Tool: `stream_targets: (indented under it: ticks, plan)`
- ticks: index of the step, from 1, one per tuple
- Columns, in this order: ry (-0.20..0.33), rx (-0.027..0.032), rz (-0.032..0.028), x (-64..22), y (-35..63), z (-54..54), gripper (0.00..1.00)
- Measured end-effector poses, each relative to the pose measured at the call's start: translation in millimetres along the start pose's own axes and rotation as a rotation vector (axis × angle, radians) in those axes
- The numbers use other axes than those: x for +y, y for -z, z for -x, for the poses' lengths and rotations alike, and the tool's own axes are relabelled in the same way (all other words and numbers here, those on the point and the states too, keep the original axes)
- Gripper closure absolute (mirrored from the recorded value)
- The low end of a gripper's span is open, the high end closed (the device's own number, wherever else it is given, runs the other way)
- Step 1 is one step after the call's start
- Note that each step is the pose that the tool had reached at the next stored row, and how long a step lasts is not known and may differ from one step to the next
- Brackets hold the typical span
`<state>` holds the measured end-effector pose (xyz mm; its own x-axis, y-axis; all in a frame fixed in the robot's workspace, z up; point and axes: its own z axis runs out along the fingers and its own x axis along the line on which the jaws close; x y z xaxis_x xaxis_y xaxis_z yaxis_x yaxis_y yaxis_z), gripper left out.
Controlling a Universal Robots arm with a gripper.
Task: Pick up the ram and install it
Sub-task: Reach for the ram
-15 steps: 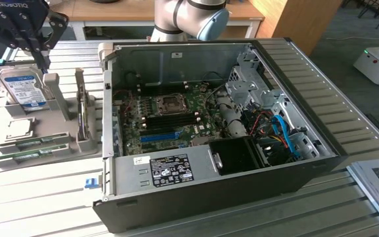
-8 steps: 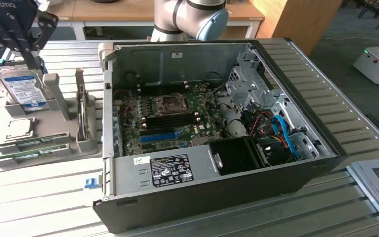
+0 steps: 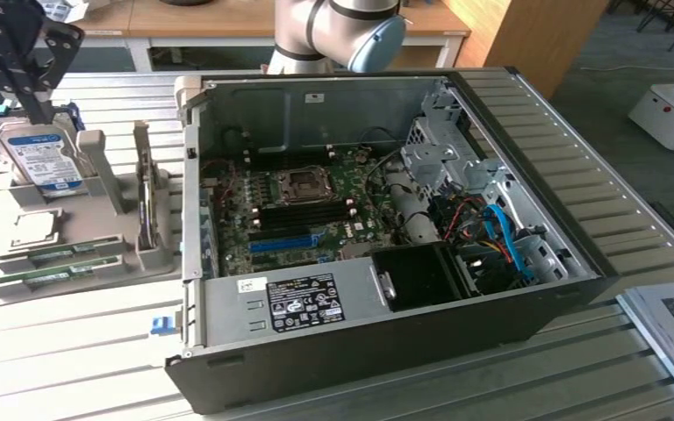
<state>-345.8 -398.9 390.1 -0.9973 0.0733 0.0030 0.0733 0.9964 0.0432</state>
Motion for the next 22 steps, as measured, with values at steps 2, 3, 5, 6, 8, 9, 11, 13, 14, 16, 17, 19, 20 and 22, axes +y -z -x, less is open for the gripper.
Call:
stream_targets:
  ticks: [2,3,5,6,8,9,11,13,14,16,17,19,20,22]
  plan:
    - [0.0,0.0005,-0.0001,-0.3,-0.1,-4.2,0.9]
    - [0.0,0.0008,-0.0001,-0.5,-0.1,-6.2,0.9]
    - [0.0,0.0014,-0.0001,-0.7,-0.1,-10.1,0.9]
    - [0.0,0.0016,-0.0002,-0.9,-0.2,-12.0,0.9]
    - [0.0,0.0022,-0.0002,-1.1,-0.2,-15.8,0.9]
    - [0.0,0.0025,-0.0002,-1.3,-0.3,-17.6,0.9]
    - [0.0,0.0031,-0.0003,-1.6,-0.3,-21.4,0.9]
    - [0.0,0.0036,-0.0004,-1.9,-0.4,-25.4,0.9]
    - [0.0,0.0039,-0.0004,-2.1,-0.4,-27.5,0.9]
    - [0.0,0.0044,-0.0004,-2.3,-0.5,-31.2,0.9]
    - [0.0,0.0047,-0.0005,-2.4,-0.5,-32.4,0.9]
    - [0.0,0.0049,-0.0005,-2.5,-0.5,-33.0,0.9]
    - [0.0,0.0049,-0.0004,-2.5,-0.5,-33.0,0.9]
    - [0.0,0.005,-0.0004,-2.4,-0.5,-33.1,0.9]
